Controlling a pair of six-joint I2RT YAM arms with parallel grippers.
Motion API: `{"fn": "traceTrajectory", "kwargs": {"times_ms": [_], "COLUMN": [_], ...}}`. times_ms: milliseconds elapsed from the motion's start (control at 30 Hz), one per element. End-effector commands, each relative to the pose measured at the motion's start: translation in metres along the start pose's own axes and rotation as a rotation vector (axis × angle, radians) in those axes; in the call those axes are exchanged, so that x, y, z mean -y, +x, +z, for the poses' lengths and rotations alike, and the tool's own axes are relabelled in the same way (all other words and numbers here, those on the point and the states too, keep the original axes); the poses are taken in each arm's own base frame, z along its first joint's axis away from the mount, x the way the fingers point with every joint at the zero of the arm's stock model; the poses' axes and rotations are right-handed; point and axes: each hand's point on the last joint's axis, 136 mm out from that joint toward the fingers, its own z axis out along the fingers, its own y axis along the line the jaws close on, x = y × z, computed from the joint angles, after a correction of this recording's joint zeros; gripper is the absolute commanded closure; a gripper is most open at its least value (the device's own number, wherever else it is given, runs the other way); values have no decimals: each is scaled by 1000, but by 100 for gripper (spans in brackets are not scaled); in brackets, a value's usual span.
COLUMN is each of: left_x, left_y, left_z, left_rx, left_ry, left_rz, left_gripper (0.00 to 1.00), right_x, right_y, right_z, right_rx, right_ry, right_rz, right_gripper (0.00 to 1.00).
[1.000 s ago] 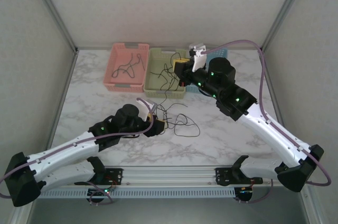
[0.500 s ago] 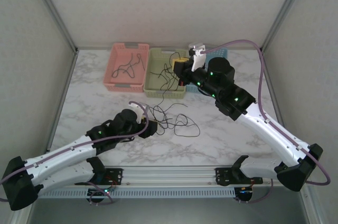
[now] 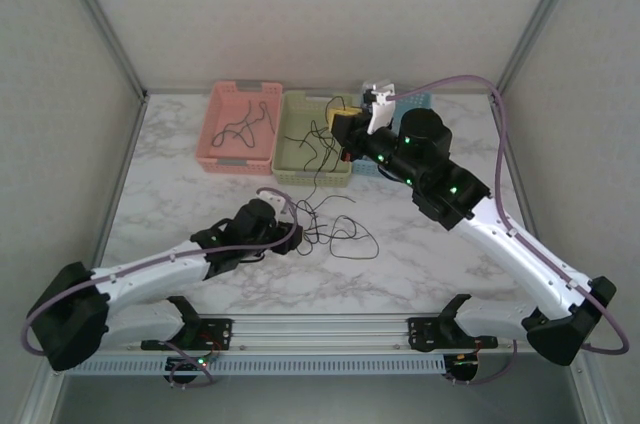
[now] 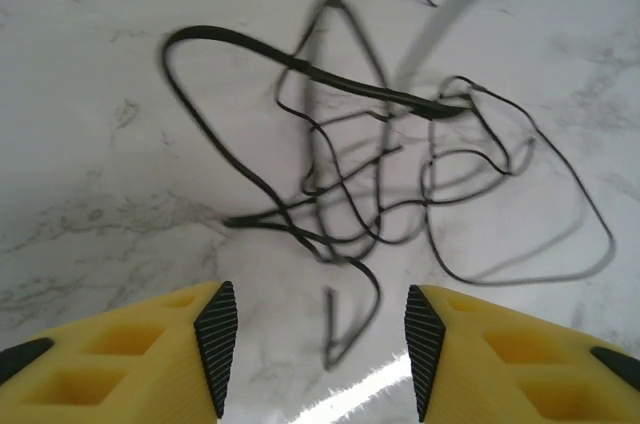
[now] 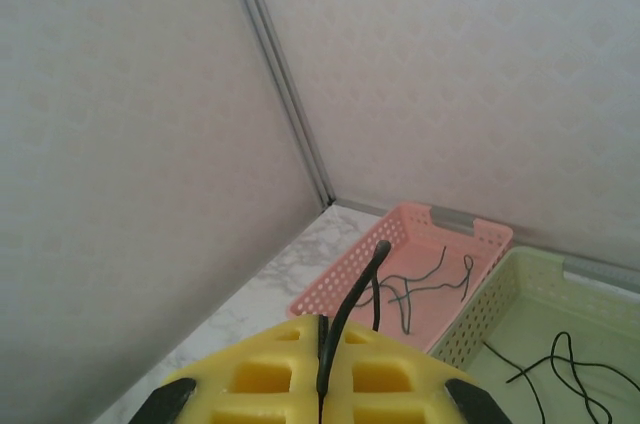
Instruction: Untangle the cables
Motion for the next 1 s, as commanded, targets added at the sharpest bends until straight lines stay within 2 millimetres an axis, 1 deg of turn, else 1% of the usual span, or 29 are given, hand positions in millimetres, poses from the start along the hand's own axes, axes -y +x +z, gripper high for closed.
{"fn": "traceTrajectory", "kwargs": {"times_ms": [0,67,133,233,333,400,533,600,700,767,833,900,967], "left_x": [9,11,15,22,27,33,37,35,36,41,44,42,36], "left_y": [-21,-24,-26,-29,-29,-27,-21,-16,-10,-9,-10,-10,-10], "left_z": [15,26,34,39,40,38,28,23,16,14,16,24,32], "left_rx": [34,19,12,19,21,9,7,6,4,5,4,-14,-36], "left_ry": [34,37,51,80,114,146,191,196,214,246,250,225,173], "left_rz": [7,10,9,2,9,23,31,28,31,34,41,53,69], "left_gripper": [52,52,53,51,49,50,50,49,45,41,39,39,42], "right_x": [-11,-12,-12,-12,-11,-10,-8,-7,-6,-7,-7,-7,-8], "right_y": [-31,-30,-29,-26,-26,-27,-29,-28,-27,-27,-26,-25,-24], "right_z": [-16,-16,-17,-17,-19,-19,-20,-19,-18,-17,-16,-14,-14], "right_rx": [72,66,62,53,52,50,55,53,52,54,53,49,44], "right_ry": [-35,-38,-41,-37,-32,-25,-10,-6,-4,-7,-10,-11,-18], "right_rz": [17,23,29,27,20,10,-11,-16,-17,-13,-8,-3,4], "right_gripper": [100,100,100,100,100,100,100,100,100,100,100,100,100]}}
